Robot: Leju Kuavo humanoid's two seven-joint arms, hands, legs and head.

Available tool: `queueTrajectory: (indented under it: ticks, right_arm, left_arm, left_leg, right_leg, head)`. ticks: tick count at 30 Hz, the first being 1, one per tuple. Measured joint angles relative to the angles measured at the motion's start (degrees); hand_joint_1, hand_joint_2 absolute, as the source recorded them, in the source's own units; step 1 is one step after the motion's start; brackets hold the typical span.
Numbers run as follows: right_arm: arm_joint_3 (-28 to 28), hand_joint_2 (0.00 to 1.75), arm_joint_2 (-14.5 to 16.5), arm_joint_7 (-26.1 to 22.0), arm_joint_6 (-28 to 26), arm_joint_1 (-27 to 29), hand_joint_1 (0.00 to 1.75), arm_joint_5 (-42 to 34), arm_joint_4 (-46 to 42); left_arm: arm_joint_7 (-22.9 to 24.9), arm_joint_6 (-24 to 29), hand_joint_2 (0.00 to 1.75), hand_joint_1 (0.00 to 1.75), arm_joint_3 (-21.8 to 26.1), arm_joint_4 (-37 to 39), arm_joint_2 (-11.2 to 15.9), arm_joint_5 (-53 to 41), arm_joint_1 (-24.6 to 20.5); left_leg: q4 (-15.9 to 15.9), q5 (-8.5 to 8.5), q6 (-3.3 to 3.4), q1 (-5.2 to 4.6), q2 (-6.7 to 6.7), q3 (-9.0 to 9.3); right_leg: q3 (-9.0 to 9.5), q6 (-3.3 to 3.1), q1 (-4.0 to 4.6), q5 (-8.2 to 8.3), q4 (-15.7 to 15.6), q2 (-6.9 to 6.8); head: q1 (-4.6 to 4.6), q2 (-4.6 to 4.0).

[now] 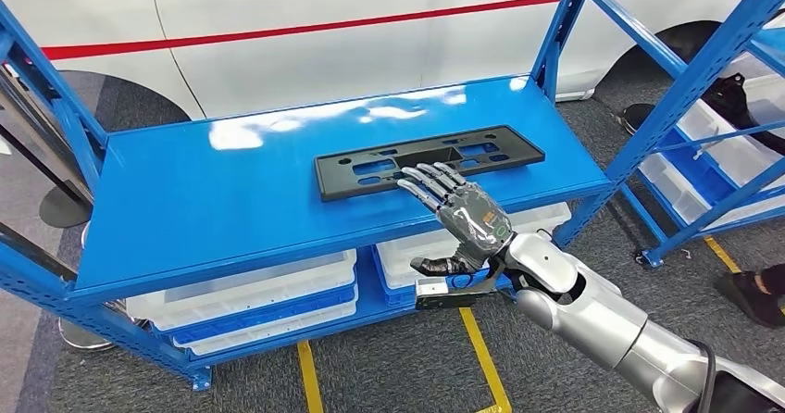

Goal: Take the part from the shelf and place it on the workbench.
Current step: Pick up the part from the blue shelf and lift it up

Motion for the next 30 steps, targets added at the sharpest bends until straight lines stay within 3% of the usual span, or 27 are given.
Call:
queueTrajectory:
  ticks: [1,2,4,7,8,10,11,12,13,14,16,18,22,24,26,27,28,30]
  right_arm:
    - [-0.1,0.00,-0.1,0.0,0.1,0.0,0.00,-0.2,0.0]
    - [-0.4,0.00,-0.1,0.1,0.3,0.1,0.00,-0.5,0.0]
    - [-1.0,0.00,-0.2,0.1,0.5,0.3,0.00,-1.0,0.0]
    - [-2.2,0.00,-0.2,0.1,0.8,1.2,0.00,-1.3,-0.2]
    - [-2.6,0.00,-0.2,0.1,0.9,1.5,0.00,-1.3,-0.3]
    - [-3.1,0.00,-0.2,0.1,1.1,2.1,0.00,-1.3,-0.3]
    - [-3.2,0.00,-0.1,0.1,1.2,2.4,0.00,-1.3,-0.3]
    - [-3.3,0.00,-0.1,0.1,1.3,2.7,0.00,-1.3,-0.3]
    - [-3.4,0.00,-0.1,0.1,1.3,2.9,0.00,-1.3,-0.3]
    - [-3.5,0.00,-0.1,0.1,1.3,3.1,0.00,-1.3,-0.3]
    - [-3.7,0.00,-0.1,0.1,1.4,3.2,0.00,-1.3,-0.3]
    - [-3.9,0.00,-0.1,0.1,1.6,3.2,0.00,-1.3,-0.3]
    - [-4.6,0.00,0.0,0.2,2.1,3.3,0.00,-1.2,-0.2]
    - [-5.0,0.87,0.1,0.4,2.4,3.3,0.00,-1.2,0.0]
    - [-5.2,1.75,0.2,0.4,2.8,3.4,0.00,-1.2,0.3]
    - [-5.2,1.75,0.3,0.5,3.0,3.5,0.00,-1.2,0.5]
    - [-5.2,1.75,0.5,0.6,3.1,3.5,0.00,-1.2,0.7]
    - [-5.2,1.75,0.7,1.0,3.3,3.4,0.00,-1.1,1.1]
  left_arm:
    - [0.0,0.0,0.00,0.00,0.0,0.0,-0.1,0.0,0.0]
    - [-0.1,0.0,0.00,0.00,0.0,0.0,-0.2,0.0,0.0]
    - [-0.1,0.1,0.00,0.00,0.0,0.0,-0.3,0.0,-0.1]
    - [-0.1,0.2,0.00,0.00,0.0,0.0,-0.4,0.0,-0.2]
    - [-0.1,0.3,0.00,0.00,0.0,0.1,-0.4,0.0,-0.2]
    - [0.0,0.4,0.00,0.00,0.0,0.1,-0.6,0.1,-0.1]
    - [0.0,0.4,0.00,0.00,0.0,0.1,-0.6,0.1,0.0]
    - [0.0,0.4,0.00,0.00,0.0,0.1,-0.6,0.1,0.1]
    - [0.0,0.4,0.00,0.00,0.0,0.1,-0.6,0.1,0.2]
    - [0.0,0.4,0.00,0.00,0.0,0.1,-0.6,0.1,0.3]
    - [0.0,0.4,0.00,0.00,0.0,0.1,-0.6,0.1,0.4]
    - [0.1,0.4,0.00,0.00,0.0,0.2,-0.6,0.1,0.3]
    - [0.3,0.5,0.00,0.00,0.0,0.2,-0.7,0.3,0.3]
    - [0.4,0.5,0.00,0.00,0.0,0.2,-0.7,0.4,0.3]
    - [0.5,0.8,0.00,0.00,0.0,0.2,-0.7,0.6,0.2]
    - [0.5,0.9,0.00,0.00,0.0,0.2,-0.7,0.8,0.1]
    - [0.4,1.0,0.00,0.00,0.0,0.2,-0.7,1.0,0.0]
    - [0.1,0.9,0.00,0.00,0.1,0.2,-0.7,1.6,0.0]
  left_leg:
    - [0.0,-0.39,-0.15,-0.13,-0.06,0.48]
    - [-0.1,-0.66,-0.36,-0.19,-0.10,0.73]
    - [-0.5,-0.92,-0.86,-0.21,-0.14,0.93]
    - [0.3,-1.97,-1.72,-0.29,0.17,1.00]
    - [2.5,-2.99,-1.98,-0.29,0.24,0.04]
    - [9.8,-5.61,-2.39,-0.04,0.27,-4.06]
    - [13.2,-6.31,-2.61,0.09,0.27,-6.39]
    - [15.0,-5.97,-2.79,0.19,0.28,-8.01]
    - [14.6,-4.37,-2.93,0.28,0.29,-8.60]
    - [12.0,-1.81,-3.01,0.36,0.31,-8.08]
    - [4.8,2.66,-2.89,0.37,0.35,-5.66]
    - [1.1,3.55,-2.26,0.23,0.29,-4.25]
    - [0.1,3.05,-0.82,0.24,0.16,-3.57]
    - [-0.4,2.99,-0.28,0.44,0.22,-3.07]
    - [-0.5,2.79,0.01,0.43,0.23,-2.88]
    - [-0.4,2.65,0.05,0.42,0.19,-2.75]
    - [-0.4,2.47,0.05,0.41,0.14,-2.54]
    - [-0.4,2.01,-0.16,0.41,0.05,-1.79]
  right_leg:
    - [1.29,-0.51,0.31,1.75,-3.4,0.00]
    - [2.27,-0.90,0.61,2.51,-5.8,-0.04]
    - [2.94,-1.26,0.97,2.11,-7.4,-0.07]
    - [4.29,-1.64,0.36,1.85,-9.0,-0.09]
    - [4.91,-1.84,0.13,1.75,-9.5,-0.17]
    - [5.76,-2.16,0.14,1.23,-9.7,-0.33]
    - [6.11,-2.21,0.14,0.90,-9.7,-0.37]
    - [6.49,-2.15,0.12,0.53,-9.6,-0.37]
    - [6.93,-2.05,0.07,0.12,-9.5,-0.35]
    - [7.41,-1.89,-0.01,-0.36,-9.3,-0.30]
    - [8.05,-1.31,-0.04,-1.44,-8.8,-0.19]
    - [8.04,-0.61,0.13,-2.10,-8.4,-0.11]
    - [7.89,0.44,-0.01,-2.95,-7.7,-0.10]
    - [5.50,0.87,-0.11,-5.26,-2.9,-0.08]
    - [0.96,1.15,-0.13,-7.88,4.5,-0.06]
    - [-0.81,1.22,-0.16,-8.08,6.9,-0.06]
    - [-1.57,1.22,-0.19,-7.09,7.2,-0.06]
    - [0.26,0.98,-0.23,-2.35,1.6,-0.07]
  head:
    - [-0.03,0.00]
    - [-0.03,0.00]
    - [-0.01,0.00]
    - [-0.02,0.00]
    - [-0.03,0.00]
    - [-0.04,0.00]
    - [-0.03,0.00]
    - [-0.03,0.00]
    - [-0.03,0.00]
    - [-0.04,0.00]
    - [-0.05,0.00]
    - [-0.03,0.00]
    - [0.00,0.00]
    - [0.02,0.00]
    - [0.01,0.00]
    - [0.01,0.00]
    - [0.00,0.00]
    - [0.01,0.00]
